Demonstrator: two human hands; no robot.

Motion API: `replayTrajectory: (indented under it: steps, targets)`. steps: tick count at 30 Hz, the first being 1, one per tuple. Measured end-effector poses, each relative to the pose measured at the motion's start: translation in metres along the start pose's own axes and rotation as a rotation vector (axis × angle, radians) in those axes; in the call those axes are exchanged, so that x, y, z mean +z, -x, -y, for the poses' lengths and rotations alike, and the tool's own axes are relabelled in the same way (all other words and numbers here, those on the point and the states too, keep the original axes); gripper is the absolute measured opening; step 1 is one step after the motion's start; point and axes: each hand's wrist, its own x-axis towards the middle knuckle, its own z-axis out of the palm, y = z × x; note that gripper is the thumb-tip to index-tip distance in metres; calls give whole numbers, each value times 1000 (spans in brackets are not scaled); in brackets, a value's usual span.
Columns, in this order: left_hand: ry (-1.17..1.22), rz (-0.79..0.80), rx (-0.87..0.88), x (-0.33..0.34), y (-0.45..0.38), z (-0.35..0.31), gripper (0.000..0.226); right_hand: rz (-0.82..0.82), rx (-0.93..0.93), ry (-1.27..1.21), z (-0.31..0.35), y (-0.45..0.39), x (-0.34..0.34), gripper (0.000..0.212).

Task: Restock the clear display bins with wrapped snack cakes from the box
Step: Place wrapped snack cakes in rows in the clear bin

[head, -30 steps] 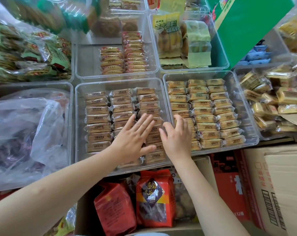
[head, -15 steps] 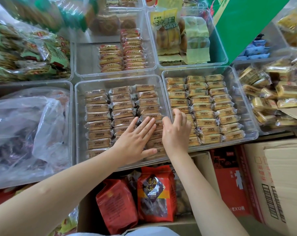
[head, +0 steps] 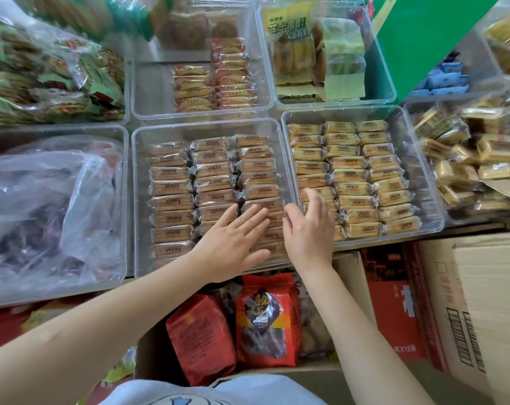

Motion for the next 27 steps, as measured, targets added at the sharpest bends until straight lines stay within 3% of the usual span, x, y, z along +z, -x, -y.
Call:
replayTrajectory:
  steps: [6, 16, 24, 27]
  targets:
    - [63, 1, -13, 5, 4, -2, 85, 79, 6, 62, 4, -1, -1, 5]
    - [31, 5, 19, -11, 0, 1, 80, 41, -10, -140, -12, 22, -16, 5]
    - [38, -76, 55, 14, 24, -4, 80, 322, -11, -117, -17, 35, -27, 30]
    - [21, -134, 61, 15, 21, -6, 79, 346, 0, -114, -16, 29, -36, 25]
